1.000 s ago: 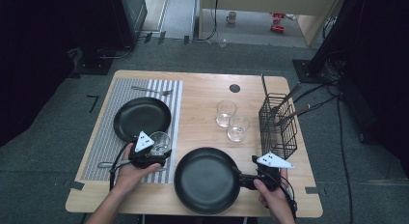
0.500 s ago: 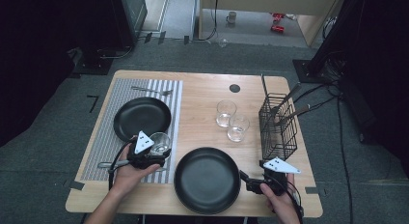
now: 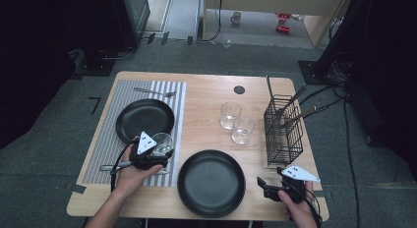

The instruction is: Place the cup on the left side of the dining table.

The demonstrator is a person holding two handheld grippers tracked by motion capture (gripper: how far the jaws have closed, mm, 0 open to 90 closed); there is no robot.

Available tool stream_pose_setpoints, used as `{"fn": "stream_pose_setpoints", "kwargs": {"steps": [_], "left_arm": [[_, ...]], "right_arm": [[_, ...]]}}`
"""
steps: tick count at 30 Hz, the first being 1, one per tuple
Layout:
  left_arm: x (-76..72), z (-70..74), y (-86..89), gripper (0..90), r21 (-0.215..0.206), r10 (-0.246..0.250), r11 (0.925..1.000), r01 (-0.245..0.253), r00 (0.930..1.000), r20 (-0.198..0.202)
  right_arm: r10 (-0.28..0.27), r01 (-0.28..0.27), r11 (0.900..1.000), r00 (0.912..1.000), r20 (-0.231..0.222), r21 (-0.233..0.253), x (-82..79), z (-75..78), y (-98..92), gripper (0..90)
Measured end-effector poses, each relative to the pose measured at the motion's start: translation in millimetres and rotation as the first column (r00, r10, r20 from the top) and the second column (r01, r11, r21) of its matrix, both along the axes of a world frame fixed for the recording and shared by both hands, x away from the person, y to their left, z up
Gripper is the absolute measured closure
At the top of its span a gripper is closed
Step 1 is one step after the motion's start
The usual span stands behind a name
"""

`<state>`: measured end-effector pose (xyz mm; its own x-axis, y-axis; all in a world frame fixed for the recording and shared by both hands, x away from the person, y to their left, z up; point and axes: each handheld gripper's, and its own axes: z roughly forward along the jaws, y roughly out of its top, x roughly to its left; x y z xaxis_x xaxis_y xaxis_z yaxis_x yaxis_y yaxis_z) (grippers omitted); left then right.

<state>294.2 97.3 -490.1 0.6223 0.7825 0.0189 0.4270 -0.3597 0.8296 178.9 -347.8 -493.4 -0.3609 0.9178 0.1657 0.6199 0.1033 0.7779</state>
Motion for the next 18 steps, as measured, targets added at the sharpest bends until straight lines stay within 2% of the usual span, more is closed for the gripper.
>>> {"fn": "stream_pose_setpoints", "kwargs": {"steps": [3,6,8,9,15,18], "left_arm": [[-0.1,0.0,-0.2,19.8,0.000,0.003,1.0000,-0.003,1.0000,-0.001],[-0.2,0.8,0.4,19.3,-0.009,0.008,0.9999,-0.008,0.9998,-0.019],[-0.2,1.0,0.7,15.5,-0.013,0.010,0.9999,-0.011,0.9995,-0.029],[-0.1,2.2,3.0,13.1,-0.033,0.007,0.9994,-0.009,0.9987,-0.050],[-4.9,8.5,10.8,8.9,-0.064,0.009,0.9978,-0.012,0.9988,-0.048],[-8.7,12.8,13.7,6.3,-0.076,-0.005,0.9971,0.002,0.9990,-0.045]], "right_arm": [[-0.011,0.011,1.000,0.9999,0.001,0.000,-1.3,-1.0,-4.5,12.7],[-0.035,0.035,0.999,0.9994,0.004,-0.016,-2.8,-3.7,-11.2,12.7],[-0.041,0.041,0.999,0.9992,0.003,-0.020,-3.3,-4.6,-13.1,12.6],[-0.059,0.059,0.998,0.9983,0.001,-0.026,-4.2,-6.5,-17.5,12.6],[-0.091,0.090,0.995,0.9959,-0.008,-0.031,-5.9,-10.5,-28.8,12.6],[-0.105,0.104,0.994,0.9944,-0.012,-0.033,-6.2,-12.2,-33.4,12.5]]}}
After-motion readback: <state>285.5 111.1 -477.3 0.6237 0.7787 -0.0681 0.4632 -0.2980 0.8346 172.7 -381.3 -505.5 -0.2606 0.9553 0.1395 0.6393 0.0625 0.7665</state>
